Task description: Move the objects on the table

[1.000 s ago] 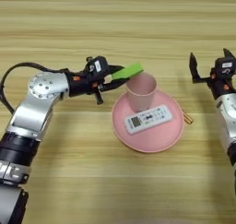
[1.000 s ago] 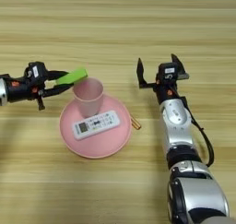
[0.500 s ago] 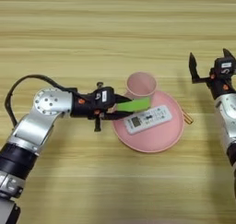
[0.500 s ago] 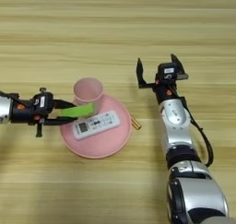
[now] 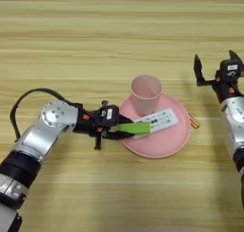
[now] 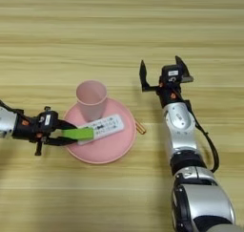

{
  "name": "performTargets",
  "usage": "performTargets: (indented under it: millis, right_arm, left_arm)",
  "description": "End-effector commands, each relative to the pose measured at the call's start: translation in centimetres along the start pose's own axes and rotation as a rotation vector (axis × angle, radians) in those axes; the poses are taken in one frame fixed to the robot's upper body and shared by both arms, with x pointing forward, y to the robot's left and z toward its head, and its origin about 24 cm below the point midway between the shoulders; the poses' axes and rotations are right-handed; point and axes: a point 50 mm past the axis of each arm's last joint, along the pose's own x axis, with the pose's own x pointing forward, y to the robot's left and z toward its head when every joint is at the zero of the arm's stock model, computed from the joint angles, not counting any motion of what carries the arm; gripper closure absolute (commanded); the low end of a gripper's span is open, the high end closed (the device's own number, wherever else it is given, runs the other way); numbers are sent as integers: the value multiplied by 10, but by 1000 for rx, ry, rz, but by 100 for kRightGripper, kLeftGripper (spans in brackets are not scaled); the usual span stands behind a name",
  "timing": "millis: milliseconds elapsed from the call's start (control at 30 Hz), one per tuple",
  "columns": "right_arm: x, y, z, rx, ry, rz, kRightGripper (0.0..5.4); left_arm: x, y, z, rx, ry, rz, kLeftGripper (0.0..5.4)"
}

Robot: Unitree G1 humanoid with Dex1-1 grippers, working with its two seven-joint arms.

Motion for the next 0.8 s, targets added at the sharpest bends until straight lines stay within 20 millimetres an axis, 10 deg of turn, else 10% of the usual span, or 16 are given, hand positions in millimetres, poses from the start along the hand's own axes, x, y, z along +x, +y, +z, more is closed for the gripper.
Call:
performTargets:
  millis: [33,800]
  right_arm:
    - [3,2,3,0,-7,4,0]
    - [4,6,4,4,-13,7,0]
  left_arm:
    - [4,1,0,30,23,-30,407]
    - [34,3,22,117,-7,-144,407]
